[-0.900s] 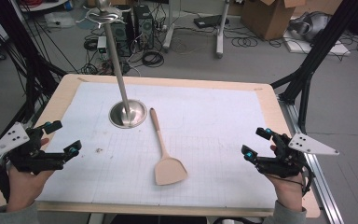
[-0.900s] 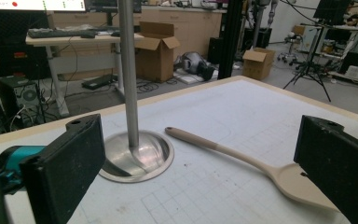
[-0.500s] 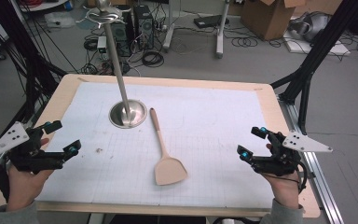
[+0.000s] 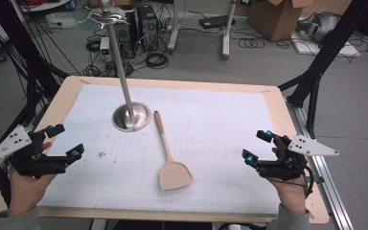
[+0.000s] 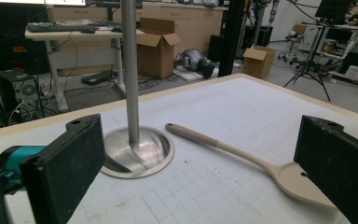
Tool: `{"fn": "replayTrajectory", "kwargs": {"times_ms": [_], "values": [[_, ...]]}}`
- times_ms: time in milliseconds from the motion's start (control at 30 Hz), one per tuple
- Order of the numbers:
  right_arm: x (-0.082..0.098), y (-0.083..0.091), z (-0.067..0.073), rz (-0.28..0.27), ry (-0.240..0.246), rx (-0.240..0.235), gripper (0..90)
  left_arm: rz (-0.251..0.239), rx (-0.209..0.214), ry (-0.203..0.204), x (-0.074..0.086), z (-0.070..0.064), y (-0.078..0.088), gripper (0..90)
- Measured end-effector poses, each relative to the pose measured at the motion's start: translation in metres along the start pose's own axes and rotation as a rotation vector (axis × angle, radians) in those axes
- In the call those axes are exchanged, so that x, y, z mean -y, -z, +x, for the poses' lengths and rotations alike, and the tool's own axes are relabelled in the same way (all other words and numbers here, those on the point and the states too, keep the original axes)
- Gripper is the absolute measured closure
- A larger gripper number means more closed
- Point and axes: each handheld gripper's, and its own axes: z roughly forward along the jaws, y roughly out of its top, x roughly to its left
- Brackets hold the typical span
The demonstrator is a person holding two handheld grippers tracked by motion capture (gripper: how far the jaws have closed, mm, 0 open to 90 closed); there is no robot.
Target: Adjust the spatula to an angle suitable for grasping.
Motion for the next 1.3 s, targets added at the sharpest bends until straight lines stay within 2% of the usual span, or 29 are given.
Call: {"fn": "replayTrajectory", "kwargs": {"times_ms": [400, 633, 1033, 1133, 1300], "values": [[0.000, -0.002, 0.001, 0.003, 0.001, -0.002, 14.4, 0.010, 0.005, -0.003, 0.001, -0.003, -0.005, 2.4], [0.000, 0.000, 0.000, 0.001, -0.002, 0.002, 14.4, 0.030, 0.020, -0.013, 0.003, -0.009, -0.017, 2.4], [0.001, 0.003, -0.001, -0.001, -0.002, 0.009, 14.4, 0.062, 0.066, 0.012, 0.010, -0.015, -0.041, 2.5], [0.000, 0.003, -0.001, 0.000, -0.001, 0.009, 14.4, 0.073, 0.092, 0.028, 0.010, -0.016, -0.046, 6.7], [0.000, 0.001, -0.004, 0.007, -0.005, 0.008, 14.4, 0.092, 0.097, 0.027, 0.013, -0.015, -0.055, 10.3]]}}
